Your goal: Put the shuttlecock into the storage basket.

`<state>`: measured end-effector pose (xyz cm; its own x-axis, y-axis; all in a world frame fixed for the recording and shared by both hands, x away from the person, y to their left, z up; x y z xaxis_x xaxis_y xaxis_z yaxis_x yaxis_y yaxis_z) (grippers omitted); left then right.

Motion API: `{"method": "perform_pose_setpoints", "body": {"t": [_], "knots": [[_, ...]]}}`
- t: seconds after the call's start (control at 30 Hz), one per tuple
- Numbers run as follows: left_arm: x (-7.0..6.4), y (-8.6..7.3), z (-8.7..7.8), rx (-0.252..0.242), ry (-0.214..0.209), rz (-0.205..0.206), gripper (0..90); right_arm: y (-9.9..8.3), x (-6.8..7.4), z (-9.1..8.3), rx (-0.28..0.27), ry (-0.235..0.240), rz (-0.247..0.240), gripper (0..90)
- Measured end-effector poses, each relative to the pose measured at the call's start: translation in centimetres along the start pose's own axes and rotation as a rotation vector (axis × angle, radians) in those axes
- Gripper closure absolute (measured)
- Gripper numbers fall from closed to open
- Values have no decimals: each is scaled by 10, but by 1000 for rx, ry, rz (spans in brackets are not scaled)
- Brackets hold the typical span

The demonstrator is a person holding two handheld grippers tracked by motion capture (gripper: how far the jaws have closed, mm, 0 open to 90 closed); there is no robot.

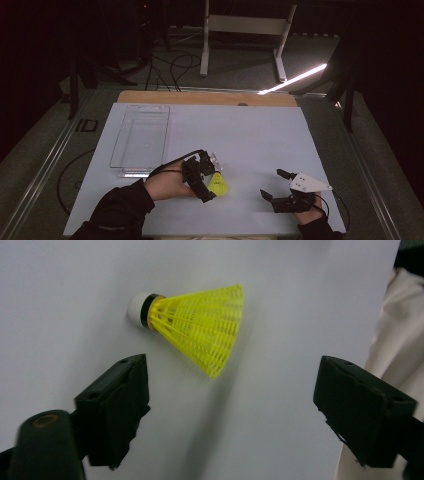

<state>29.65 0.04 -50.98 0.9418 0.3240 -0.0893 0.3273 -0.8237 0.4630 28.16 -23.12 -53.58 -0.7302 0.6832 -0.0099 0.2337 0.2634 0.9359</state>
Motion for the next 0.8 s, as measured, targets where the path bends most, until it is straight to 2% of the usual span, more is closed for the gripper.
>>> {"method": "perform_pose_setpoints", "body": {"t": [0.1,0.2,0.27,0.33,0.37,0.53,0.6,0.7,0.8], "knots": [[0,2,3,-23,-1,-35,184,0,-1,0,1,-2,-3,85],[0,3,4,-33,7,-46,213,-1,0,0,5,-3,-2,86],[1,2,8,-22,36,-57,227,-1,0,0,6,-4,-2,85],[2,2,9,-19,45,-59,237,-1,0,0,5,-4,-3,86],[2,2,12,-16,75,-61,252,-1,0,0,6,-4,-3,86],[0,3,19,-36,84,-69,325,-1,0,1,10,-5,-2,86],[1,3,23,-31,109,-73,350,-1,0,1,10,-5,-1,85],[2,2,26,-17,116,-68,387,-1,0,1,12,-5,-2,85],[5,3,30,-6,148,-64,418,-2,0,1,14,-3,-2,86]]}}
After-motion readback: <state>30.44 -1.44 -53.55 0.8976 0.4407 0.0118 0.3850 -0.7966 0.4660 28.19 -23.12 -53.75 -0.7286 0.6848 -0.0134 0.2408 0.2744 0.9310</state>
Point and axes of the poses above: each handheld gripper's, and its own axes: z roughly forward along the jaws, y roughly out of its top, x roughly to its left, the point moved 8 cm from there along z, roughly forward along the jaws, and after that the axes turned 6 degrees about -x, right-handed, at the moved point
